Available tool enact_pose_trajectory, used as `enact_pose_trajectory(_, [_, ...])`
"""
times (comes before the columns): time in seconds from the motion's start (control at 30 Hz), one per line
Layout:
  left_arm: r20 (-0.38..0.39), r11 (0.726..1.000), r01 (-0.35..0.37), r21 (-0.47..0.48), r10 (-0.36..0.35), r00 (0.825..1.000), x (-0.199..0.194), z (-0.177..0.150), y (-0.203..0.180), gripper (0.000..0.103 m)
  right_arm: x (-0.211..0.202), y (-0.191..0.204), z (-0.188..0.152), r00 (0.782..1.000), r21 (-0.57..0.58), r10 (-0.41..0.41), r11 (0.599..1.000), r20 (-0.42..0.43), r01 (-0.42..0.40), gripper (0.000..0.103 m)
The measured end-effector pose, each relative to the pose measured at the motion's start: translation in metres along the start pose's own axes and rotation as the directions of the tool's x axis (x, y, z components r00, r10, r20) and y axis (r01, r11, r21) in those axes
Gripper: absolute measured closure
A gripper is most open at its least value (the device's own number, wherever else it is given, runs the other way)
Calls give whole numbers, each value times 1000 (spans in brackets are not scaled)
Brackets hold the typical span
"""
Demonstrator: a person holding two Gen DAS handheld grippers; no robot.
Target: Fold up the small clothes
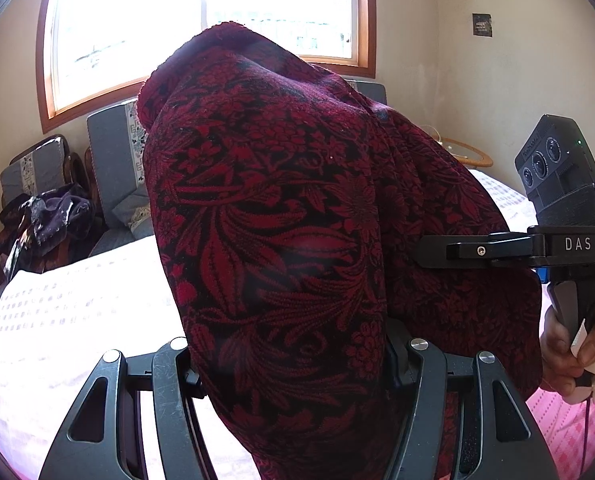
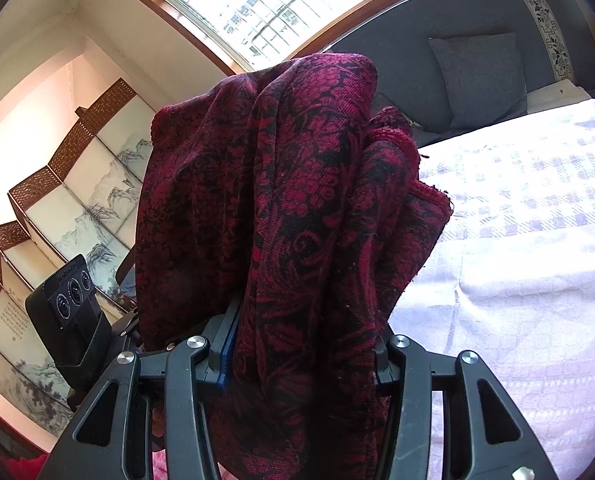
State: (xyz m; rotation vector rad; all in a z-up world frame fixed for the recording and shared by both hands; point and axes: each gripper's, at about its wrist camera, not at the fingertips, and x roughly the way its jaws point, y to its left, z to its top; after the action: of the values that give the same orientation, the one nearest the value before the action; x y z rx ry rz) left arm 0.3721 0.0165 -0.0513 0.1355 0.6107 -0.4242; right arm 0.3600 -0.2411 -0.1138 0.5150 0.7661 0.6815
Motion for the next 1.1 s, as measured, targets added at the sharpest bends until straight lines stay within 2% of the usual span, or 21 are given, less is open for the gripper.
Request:
enact_pose_trajectory(0.4, [-24, 1000, 22, -18, -23, 999, 4, 1, -8, 42, 7, -3, -1, 1000, 22, -10, 1000, -7, 11, 58])
enact_pose_trajectory(1.1, [-51, 999, 23, -33, -24, 998, 19, 6, 6, 41, 15, 6, 4, 999, 26, -33, 999, -31, 34, 58])
